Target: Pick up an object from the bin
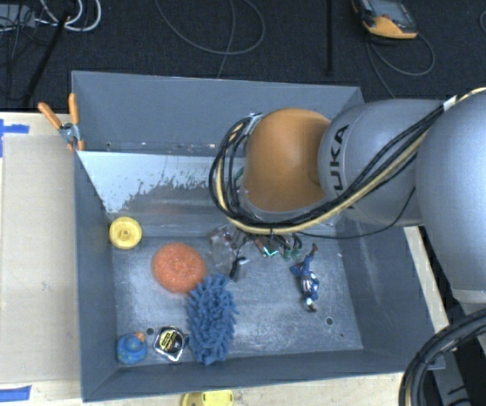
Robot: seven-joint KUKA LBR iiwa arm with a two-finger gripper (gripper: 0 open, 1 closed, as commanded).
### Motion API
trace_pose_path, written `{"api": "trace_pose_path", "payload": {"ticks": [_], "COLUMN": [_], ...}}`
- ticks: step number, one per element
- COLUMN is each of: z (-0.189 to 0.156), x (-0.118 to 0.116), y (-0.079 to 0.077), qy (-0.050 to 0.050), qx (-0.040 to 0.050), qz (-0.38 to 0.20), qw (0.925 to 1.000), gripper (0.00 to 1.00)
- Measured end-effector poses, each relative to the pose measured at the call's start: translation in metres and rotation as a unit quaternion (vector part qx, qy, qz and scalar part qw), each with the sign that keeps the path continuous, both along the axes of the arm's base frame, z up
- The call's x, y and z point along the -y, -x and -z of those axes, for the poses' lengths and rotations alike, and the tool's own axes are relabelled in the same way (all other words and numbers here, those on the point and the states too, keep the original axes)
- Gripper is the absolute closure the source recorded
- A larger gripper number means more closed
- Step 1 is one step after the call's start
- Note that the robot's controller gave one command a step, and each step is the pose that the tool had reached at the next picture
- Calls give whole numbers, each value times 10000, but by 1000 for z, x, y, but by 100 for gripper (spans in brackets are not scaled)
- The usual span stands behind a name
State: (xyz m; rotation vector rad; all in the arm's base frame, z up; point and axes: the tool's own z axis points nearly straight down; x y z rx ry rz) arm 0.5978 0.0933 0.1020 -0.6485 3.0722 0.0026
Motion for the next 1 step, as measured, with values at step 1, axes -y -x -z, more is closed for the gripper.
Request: {"api": "trace_pose_path", "payload": {"ticks": [1], "z": [-26], "x": [2], "y": [-5], "qy": [3], "qx": [5], "qz": [1028], "qw": [9947], "gripper": [0]}}
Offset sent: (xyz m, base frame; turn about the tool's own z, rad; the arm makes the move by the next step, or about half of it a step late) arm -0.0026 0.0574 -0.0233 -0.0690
